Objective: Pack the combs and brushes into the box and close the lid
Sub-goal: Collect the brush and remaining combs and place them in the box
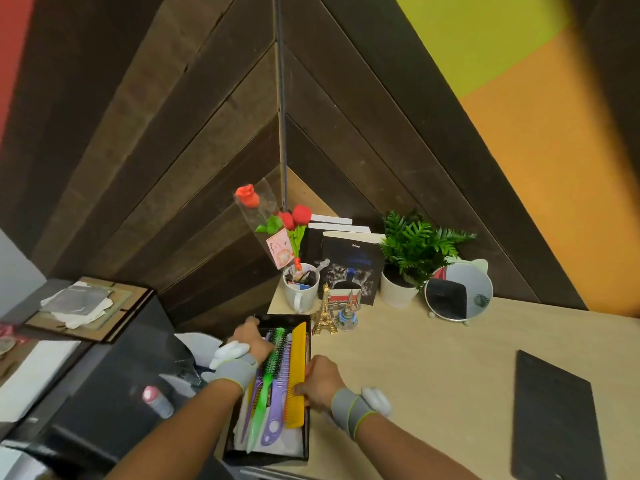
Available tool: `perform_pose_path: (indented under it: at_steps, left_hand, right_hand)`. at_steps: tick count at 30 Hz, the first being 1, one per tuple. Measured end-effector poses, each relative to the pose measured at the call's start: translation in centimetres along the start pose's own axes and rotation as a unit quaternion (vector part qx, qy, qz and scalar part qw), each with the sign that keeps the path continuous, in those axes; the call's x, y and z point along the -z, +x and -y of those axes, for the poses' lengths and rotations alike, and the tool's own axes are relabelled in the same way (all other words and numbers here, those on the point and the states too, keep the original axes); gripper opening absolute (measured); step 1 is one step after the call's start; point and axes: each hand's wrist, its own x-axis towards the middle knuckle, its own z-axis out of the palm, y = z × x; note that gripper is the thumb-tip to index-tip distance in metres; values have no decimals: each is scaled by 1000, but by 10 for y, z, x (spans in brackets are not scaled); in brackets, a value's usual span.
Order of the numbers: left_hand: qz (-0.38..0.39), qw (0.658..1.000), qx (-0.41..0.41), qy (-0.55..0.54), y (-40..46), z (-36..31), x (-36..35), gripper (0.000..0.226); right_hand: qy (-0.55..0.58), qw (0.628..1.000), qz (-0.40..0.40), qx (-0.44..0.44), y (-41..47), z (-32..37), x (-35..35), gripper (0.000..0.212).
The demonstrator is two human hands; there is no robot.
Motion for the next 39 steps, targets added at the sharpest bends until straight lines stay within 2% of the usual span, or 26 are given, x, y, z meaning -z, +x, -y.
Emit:
perform_pose_path:
  at_steps: [4,6,10,13,17,25,33,39]
  left_hand:
    - [-15,998,-10,68,5,7,7,43]
    - [-16,998,3,67,5,12,5,38]
    - [-11,1000,29,-1,4,17,-3,38]
    - [2,997,28,-68,6,17,-7,41]
    - [3,994,22,-105,6,15,-9,44]
    - [7,988,29,-153,5,13,-10,45]
    - [28,979,35,-199,5,10,-8,47]
    - [87,970,23,-224,9,11,-2,51]
  right_hand:
    - [-22,1000,-2,16,0,0,-3,46]
    - [-30,999,-4,27,0,0,-5,46]
    - [-74,997,-9,38,-2,0,-5,43]
    - [-63,997,-1,34,-1,-1,-4,42]
    - [-57,998,-6,35,1,-6,-6,41]
    - [56,998,11,-19,-3,-14,-1,39]
    - [143,988,50,-18,-2,-18,-1,37]
    - [215,974,75,-17,0,-23,0,34]
